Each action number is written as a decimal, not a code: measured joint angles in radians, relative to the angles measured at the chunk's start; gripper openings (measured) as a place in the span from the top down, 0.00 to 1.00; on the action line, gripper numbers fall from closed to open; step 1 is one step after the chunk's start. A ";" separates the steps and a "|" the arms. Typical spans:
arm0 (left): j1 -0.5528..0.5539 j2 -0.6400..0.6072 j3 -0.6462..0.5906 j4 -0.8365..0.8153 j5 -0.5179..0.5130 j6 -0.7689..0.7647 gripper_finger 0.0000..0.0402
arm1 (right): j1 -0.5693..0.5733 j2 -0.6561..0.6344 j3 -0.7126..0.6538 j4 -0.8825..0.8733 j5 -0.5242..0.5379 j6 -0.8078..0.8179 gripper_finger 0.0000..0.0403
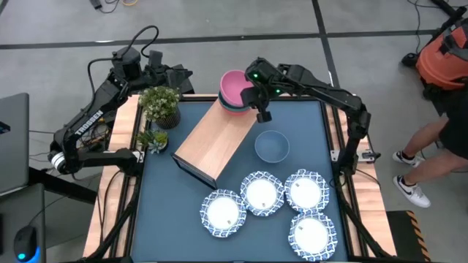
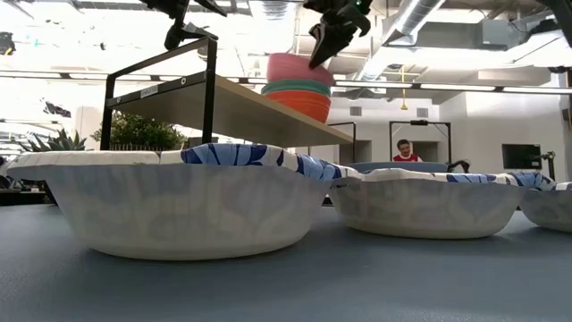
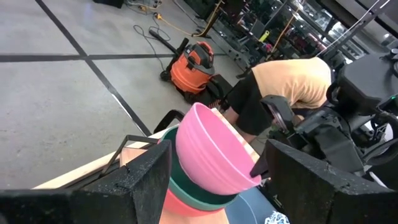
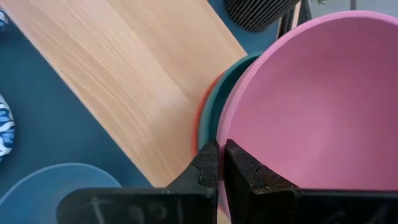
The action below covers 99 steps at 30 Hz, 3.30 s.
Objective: Place and stack bowls onto a shelf
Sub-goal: Stack the pink bowl on top of the green bowl on the shelf, then stack the blue bowl on top of the pink bowl on the shelf
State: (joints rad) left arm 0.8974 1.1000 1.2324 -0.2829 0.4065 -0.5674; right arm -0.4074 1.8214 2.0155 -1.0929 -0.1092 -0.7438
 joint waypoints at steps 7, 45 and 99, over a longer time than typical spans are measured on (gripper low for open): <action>0.000 0.000 0.000 0.000 0.000 0.003 0.39 | -0.001 0.000 0.000 0.011 0.001 0.002 0.81; 0.000 0.000 0.000 -0.027 -0.015 0.007 0.39 | 0.053 -0.003 -0.063 0.202 0.191 0.138 0.91; 0.000 0.000 0.000 -0.026 -0.011 0.034 0.39 | 0.302 -0.506 -0.977 0.202 0.018 0.404 0.82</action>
State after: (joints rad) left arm 0.8970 1.1000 1.2324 -0.3084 0.3954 -0.5335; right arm -0.1058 1.3154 1.0386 -0.8908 -0.0911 -0.3402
